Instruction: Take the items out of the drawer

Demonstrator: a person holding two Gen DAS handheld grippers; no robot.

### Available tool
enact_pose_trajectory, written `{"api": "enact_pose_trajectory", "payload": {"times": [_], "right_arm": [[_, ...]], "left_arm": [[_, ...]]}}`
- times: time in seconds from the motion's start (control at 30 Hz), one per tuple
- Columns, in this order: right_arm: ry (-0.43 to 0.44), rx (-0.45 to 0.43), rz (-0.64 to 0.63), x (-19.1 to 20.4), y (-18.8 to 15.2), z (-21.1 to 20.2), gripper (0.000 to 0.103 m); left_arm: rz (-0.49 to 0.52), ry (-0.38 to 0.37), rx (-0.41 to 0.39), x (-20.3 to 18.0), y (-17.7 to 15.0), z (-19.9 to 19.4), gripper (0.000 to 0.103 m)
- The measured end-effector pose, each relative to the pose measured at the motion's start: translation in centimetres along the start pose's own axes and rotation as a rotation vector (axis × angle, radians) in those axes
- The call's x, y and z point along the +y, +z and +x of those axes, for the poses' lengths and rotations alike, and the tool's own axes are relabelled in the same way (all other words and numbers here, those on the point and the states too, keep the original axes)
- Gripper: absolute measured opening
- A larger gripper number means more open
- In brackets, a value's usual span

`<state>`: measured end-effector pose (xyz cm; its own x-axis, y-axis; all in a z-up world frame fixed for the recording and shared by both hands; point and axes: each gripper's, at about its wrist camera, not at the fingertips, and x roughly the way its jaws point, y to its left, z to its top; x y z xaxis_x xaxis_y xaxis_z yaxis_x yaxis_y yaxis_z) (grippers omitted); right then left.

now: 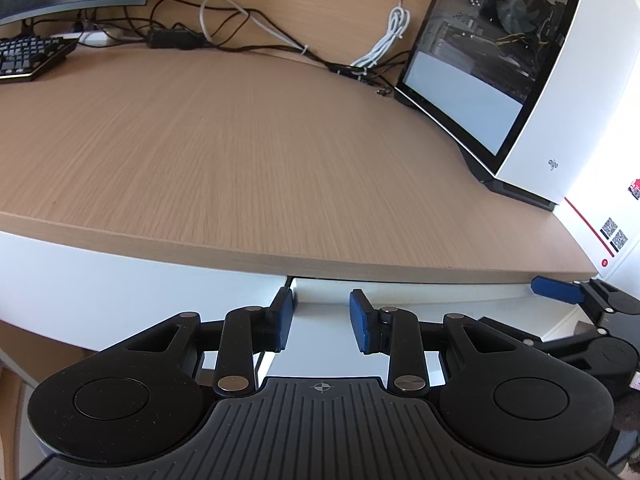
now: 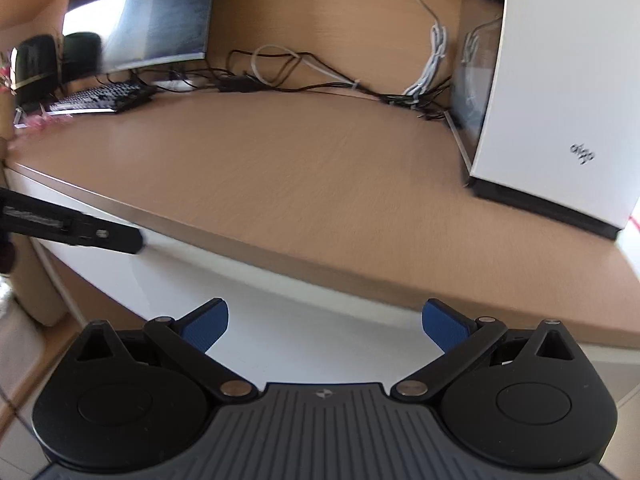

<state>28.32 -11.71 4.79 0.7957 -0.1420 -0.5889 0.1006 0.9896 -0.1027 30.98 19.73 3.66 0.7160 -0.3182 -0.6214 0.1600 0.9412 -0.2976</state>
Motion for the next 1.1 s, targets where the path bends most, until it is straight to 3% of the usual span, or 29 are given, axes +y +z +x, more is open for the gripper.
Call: {"api": "enact_pose_trajectory", "payload": {"times": [0.33,0.47,0.6,0.83,1.1], "right_arm": [[0.008,0.019,-0.001,-0.1,-0.2,-0.5,0.103],[-0.017,-0.011,-0.015,-0.5,0.0,-0.5,0.103],[0.002,0.009,0.031,-1.3,0.0,-0.1,0.103],[-0.008,0.016,-0.010,-0.7,-0.5,-0.4,0.103],[-0.009,0.013,-0.004,-0.7,-0.7,-0.6,0.103]], "left_arm": [[0.003,-0.001,0.000,-0.2,-0.3,-0.3,0.033],[0.000,0.000,0.000,-0.2,-0.5,-0.4,0.033],[-0.003,-0.001,-0.001,-0.3,-0.7,-0.5,0.033],[-0.063,0.002,-0.005,0.3,-0.5,-0.5,0.032],[-0.042,0.008,-0.008,0.0,-0.5,-0.4,0.034]]}}
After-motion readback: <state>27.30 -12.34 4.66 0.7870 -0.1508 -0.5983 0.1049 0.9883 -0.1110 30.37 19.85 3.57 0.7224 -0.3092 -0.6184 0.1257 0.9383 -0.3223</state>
